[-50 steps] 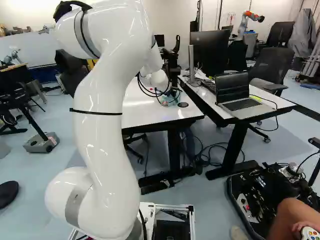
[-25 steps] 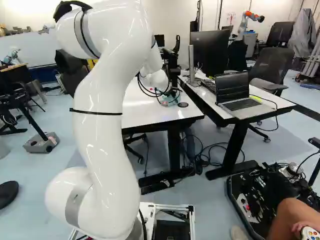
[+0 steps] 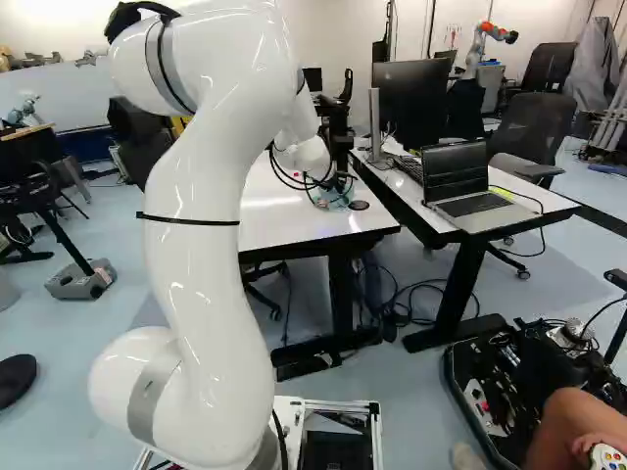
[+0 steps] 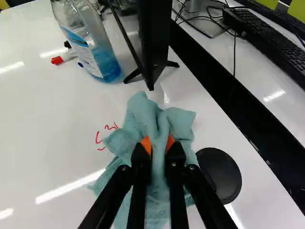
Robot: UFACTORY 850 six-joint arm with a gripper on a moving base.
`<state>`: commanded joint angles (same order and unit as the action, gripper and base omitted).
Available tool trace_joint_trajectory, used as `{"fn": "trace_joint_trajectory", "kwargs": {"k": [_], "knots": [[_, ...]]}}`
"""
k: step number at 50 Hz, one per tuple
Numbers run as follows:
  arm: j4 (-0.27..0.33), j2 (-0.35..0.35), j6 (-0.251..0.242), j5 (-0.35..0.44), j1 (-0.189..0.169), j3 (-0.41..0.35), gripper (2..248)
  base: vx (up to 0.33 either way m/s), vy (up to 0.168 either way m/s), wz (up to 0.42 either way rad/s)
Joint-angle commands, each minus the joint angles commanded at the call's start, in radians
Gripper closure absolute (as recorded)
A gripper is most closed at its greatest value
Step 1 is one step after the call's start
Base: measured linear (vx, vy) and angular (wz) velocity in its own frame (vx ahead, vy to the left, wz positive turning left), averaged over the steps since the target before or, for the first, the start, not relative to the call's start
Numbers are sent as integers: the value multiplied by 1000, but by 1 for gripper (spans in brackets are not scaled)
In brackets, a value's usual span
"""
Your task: Clean the table with the green towel
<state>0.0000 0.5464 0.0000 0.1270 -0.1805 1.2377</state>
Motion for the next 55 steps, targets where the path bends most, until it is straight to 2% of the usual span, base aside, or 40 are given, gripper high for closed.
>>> {"fn": "trace_joint_trajectory", "kwargs": {"k": [23, 55], "knots": [[0, 0, 0, -29, 0, 0, 201, 0, 0, 0], [0, 0, 0, -25, 0, 0, 201, 0, 0, 0]]}}
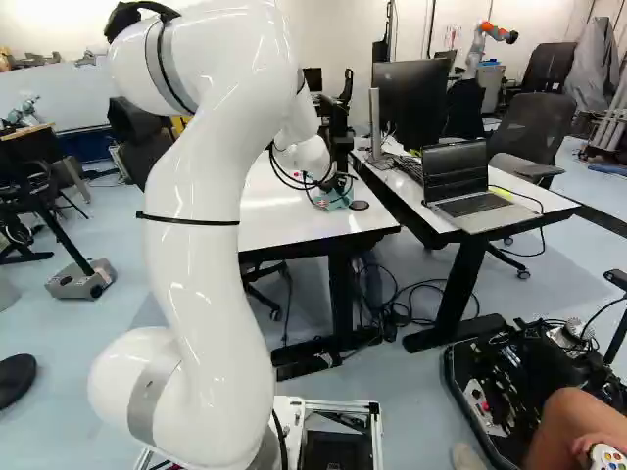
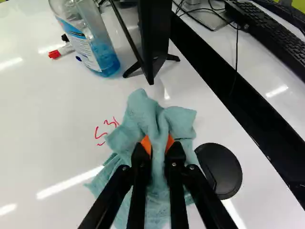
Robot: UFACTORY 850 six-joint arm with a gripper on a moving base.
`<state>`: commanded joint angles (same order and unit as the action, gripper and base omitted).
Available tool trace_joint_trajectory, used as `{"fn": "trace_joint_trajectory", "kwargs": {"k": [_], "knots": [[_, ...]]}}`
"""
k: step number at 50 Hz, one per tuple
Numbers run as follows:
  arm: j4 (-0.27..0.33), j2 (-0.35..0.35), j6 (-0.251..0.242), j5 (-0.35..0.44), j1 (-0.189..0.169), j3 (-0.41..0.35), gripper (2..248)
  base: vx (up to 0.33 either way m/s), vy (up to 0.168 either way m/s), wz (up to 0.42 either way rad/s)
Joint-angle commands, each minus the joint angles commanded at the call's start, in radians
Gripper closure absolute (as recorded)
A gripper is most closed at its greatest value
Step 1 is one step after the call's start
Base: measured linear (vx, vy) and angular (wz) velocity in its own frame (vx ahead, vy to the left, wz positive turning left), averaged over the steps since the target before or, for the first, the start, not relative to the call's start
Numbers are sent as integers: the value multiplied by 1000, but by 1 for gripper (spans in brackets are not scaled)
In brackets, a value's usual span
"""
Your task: Clean the table with the green towel
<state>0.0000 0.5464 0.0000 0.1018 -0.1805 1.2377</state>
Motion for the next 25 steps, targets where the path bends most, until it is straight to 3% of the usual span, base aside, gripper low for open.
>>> {"fn": "trace_joint_trajectory", "kwargs": {"k": [25], "knots": [[0, 21, 0, 1, 12, 28, 201, 0, 0, 0]]}}
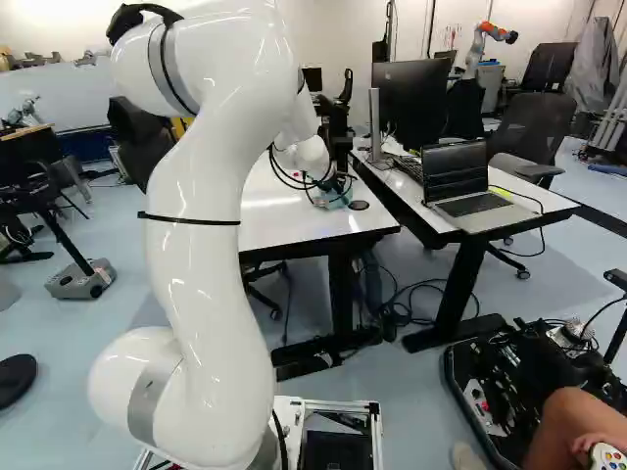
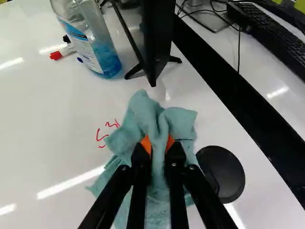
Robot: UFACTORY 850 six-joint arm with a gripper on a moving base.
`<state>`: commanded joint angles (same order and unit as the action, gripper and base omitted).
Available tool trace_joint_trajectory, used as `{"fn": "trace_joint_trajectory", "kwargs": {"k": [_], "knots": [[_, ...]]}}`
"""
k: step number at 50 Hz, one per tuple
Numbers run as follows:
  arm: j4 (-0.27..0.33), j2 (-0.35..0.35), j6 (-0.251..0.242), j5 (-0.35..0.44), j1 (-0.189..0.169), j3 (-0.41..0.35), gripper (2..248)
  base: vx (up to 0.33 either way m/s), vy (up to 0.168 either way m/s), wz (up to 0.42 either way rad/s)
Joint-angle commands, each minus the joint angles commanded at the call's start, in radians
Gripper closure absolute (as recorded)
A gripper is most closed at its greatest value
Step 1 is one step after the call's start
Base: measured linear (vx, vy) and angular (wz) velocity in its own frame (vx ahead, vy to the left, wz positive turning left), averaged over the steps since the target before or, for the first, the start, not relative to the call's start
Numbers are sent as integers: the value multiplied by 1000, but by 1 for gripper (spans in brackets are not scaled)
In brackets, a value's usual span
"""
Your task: Clean the table with the green towel
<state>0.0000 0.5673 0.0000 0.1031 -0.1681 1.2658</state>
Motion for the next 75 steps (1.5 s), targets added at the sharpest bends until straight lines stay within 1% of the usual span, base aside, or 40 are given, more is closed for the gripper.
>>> {"fn": "trace_joint_trajectory", "kwargs": {"k": [27, 39, 49, 58, 67, 75], "knots": [[0, 75, 0, 0, 61, 103, 201, 0, 0, 0], [0, 90, 0, 0, 91, 123, 201, 0, 0, 0], [0, 83, 0, 0, 115, 113, 201, 0, 0, 0], [0, 55, 0, 0, 128, 75, 201, 0, 0, 0], [0, 18, 0, 0, 130, 25, 201, 0, 0, 0], [0, -14, 0, 0, 124, -19, 201, 0, 0, 0]]}}
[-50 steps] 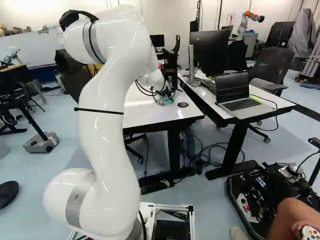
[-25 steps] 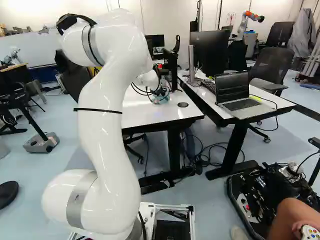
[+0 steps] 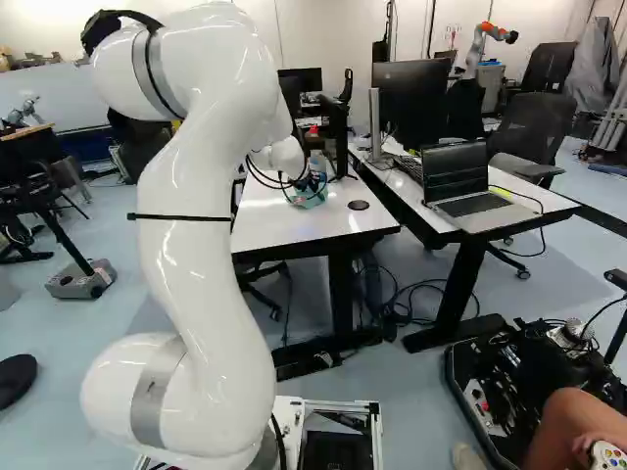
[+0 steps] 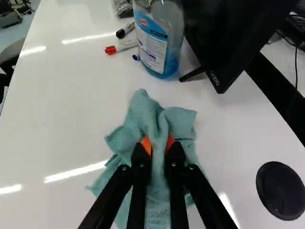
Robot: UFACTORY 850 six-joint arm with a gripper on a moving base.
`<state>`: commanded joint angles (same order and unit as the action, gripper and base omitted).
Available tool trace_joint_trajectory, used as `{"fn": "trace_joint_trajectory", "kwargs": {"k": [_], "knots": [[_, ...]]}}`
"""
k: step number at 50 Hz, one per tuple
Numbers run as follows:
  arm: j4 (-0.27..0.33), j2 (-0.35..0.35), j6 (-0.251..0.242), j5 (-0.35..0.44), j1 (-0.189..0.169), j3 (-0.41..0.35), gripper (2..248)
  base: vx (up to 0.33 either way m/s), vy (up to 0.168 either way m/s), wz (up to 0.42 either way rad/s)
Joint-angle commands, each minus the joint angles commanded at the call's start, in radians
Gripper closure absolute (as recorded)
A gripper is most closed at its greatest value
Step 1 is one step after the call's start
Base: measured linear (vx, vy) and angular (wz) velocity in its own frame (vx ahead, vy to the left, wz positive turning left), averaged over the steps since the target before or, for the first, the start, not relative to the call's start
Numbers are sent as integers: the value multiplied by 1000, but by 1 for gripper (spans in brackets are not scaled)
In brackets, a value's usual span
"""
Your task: Clean the table with the green towel
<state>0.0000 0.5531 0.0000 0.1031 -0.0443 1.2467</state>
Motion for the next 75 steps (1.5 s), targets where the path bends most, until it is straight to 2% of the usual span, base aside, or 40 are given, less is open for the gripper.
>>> {"fn": "trace_joint_trajectory", "kwargs": {"k": [14, 41, 59, 75], "knots": [[0, -36, 0, 0, -29, -48, 201, 0, 0, 0], [0, -59, 0, 0, -104, -78, 201, 0, 0, 0], [0, -20, 0, 0, -143, -27, 201, 0, 0, 0], [0, 44, 0, 0, -136, 60, 201, 0, 0, 0]]}}
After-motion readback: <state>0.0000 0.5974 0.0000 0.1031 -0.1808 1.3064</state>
